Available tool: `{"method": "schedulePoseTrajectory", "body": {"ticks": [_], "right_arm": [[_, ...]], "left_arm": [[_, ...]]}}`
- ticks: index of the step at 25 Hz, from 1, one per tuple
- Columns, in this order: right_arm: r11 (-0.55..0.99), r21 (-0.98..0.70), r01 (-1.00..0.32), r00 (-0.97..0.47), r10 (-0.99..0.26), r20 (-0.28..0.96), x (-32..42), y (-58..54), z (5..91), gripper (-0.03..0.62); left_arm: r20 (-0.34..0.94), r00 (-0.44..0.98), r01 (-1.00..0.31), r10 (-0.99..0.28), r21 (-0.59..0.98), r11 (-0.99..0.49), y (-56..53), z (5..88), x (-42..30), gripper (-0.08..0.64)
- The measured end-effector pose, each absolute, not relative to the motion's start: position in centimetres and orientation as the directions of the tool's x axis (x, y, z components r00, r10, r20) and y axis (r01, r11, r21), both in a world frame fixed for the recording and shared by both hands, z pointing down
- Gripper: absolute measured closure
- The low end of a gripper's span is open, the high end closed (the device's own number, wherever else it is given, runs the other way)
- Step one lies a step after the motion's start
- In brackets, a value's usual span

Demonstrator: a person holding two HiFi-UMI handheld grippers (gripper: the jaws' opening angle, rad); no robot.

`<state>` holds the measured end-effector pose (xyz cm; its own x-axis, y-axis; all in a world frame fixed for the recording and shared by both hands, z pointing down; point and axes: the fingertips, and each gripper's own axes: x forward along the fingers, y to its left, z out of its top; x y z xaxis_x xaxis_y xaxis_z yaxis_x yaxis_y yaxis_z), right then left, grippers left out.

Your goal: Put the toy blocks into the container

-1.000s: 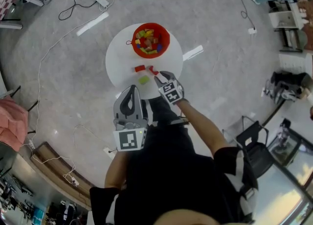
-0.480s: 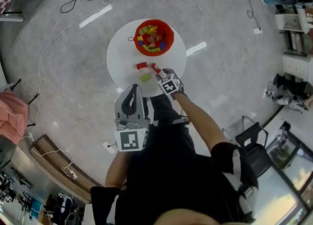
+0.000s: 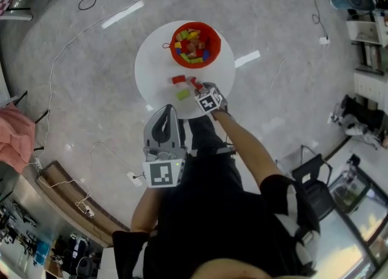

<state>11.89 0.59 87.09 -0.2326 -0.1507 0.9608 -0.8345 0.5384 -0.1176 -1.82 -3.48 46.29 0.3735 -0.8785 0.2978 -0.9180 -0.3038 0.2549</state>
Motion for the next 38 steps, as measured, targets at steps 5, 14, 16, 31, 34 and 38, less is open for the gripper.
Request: {"method": "schedulePoseTrajectory", "body": {"ticks": [5,14,16,31,34,38], "right_arm": [[0.535,-0.102,-0.839,-0.218,-0.159,0.963,12.1,0.2,87.1,0.456],[0.543,-0.15,-0.826,-0.281,-0.167,0.945,11.4,0.8,83.9,0.459],[0.562,-0.142,-0.815,-0.293,-0.188,0.937,11.1,0.6,82.3,0.459],[0.622,-0.081,-0.779,-0.452,-0.467,0.76,8.1,-6.6,65.2,0.459],[0.579,-0.058,-0.813,-0.425,-0.523,0.739,9.3,-10.0,64.0,0.459],[0.535,-0.05,-0.843,-0.378,-0.524,0.764,10.8,-13.0,65.1,0.459]], "left_arm": [[0.297,0.371,-0.919,-0.88,0.25,-0.304,-3.6,46.5,-1.8,0.568],[0.268,0.372,-0.917,-0.889,0.252,-0.308,-3.7,45.4,-1.7,0.567],[0.259,0.373,-0.916,-0.891,0.252,-0.311,-3.8,45.1,-1.7,0.568],[0.222,0.343,-0.927,-0.913,0.235,-0.291,-3.8,42.9,-3.3,0.568],[0.217,0.335,-0.93,-0.917,0.234,-0.284,-3.8,42.5,-3.6,0.568],[0.213,0.323,-0.934,-0.922,0.23,-0.274,-3.6,42.3,-3.8,0.568]]}}
